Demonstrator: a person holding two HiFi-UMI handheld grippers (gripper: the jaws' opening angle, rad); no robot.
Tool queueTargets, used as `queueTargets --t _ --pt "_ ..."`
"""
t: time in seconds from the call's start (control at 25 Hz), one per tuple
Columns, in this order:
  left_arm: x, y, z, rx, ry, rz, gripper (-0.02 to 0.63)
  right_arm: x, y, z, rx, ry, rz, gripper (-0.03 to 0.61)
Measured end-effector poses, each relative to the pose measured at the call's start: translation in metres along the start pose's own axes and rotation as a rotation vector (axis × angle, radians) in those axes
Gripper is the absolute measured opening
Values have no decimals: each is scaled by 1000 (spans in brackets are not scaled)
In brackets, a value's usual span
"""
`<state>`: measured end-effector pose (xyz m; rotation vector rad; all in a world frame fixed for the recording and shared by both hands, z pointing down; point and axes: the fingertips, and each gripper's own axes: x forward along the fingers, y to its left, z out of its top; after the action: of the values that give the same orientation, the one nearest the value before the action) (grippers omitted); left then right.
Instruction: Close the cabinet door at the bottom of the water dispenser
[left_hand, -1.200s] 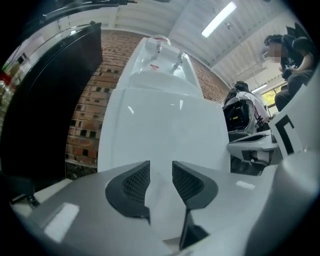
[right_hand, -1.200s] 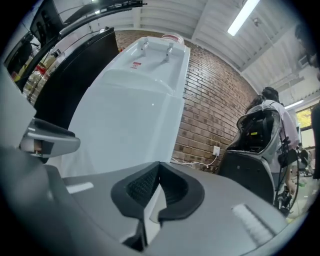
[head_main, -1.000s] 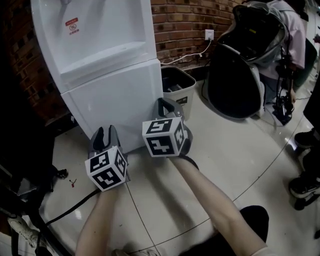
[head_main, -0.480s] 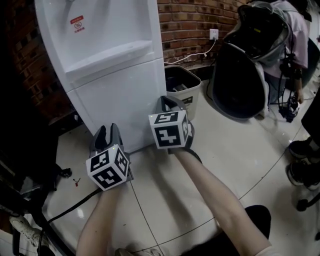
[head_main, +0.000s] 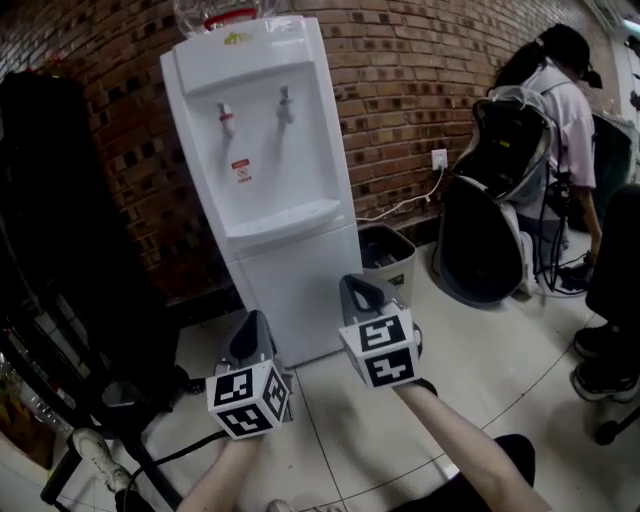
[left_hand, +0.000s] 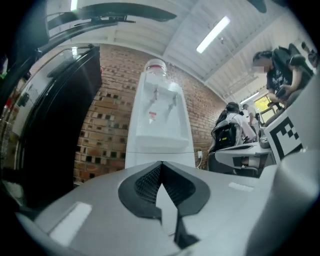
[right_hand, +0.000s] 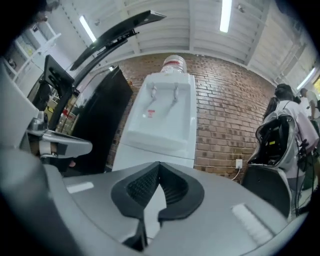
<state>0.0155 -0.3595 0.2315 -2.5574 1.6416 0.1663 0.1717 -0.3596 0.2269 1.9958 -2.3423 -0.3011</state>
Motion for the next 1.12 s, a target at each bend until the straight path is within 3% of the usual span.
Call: queueTargets --t 0.16,0.36,0.48,0.68,1.12 --pt "-75 -4 16 -85 -7 19 12 -70 32 23 61 -41 40 0" --pt "-136 16 11 -24 -33 69 14 -124 74 13 131 -70 71 0" --pt "-159 28 -10 -42 -22 92 14 -142 87 -6 181 -53 79 0" --pt "-162 29 -45 -150 38 94 14 -146 106 -36 155 4 92 0" --pt "-159 31 -48 -186 58 119 14 -143 103 -32 183 -4 89 0"
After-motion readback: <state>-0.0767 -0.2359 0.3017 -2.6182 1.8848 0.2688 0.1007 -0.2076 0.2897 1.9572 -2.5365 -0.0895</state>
